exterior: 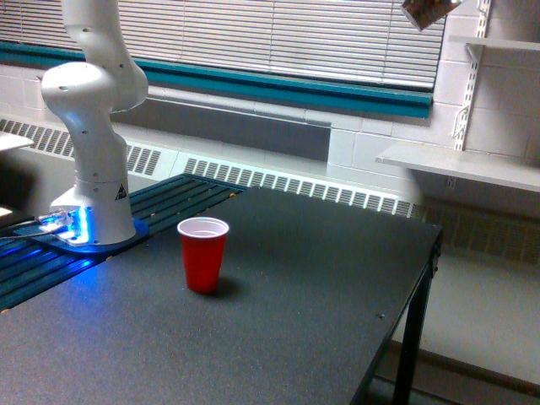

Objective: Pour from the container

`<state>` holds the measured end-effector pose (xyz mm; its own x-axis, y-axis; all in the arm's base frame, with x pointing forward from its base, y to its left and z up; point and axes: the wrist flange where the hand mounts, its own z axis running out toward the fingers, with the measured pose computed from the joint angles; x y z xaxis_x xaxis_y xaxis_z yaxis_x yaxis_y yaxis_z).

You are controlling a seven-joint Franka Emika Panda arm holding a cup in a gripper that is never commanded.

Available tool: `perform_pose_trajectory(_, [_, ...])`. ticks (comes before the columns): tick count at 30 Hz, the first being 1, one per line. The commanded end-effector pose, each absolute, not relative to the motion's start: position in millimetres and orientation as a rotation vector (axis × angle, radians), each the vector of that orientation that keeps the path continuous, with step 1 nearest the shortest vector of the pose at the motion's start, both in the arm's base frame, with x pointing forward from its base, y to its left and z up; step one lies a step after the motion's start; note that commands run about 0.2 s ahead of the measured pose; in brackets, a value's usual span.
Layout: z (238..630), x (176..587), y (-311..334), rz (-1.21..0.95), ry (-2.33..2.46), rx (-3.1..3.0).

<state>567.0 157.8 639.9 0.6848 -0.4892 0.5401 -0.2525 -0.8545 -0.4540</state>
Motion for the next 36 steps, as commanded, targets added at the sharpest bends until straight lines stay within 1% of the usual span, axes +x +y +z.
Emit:
perform_pose_trajectory(1, [641, 568, 154, -0.967, 0.599, -2.549])
perform_pose_trajectory(8, [643, 566, 152, -0.985, 0.583, -2.558])
perform_pose_trajectory(17, [637, 550, 155, -0.993, 0.513, -2.609])
perform_pose_trajectory(26, [622, 517, 142, -0.978, 0.484, -2.680])
perform_pose_trajectory(36, [604, 476, 104, -0.961, 0.544, -2.753])
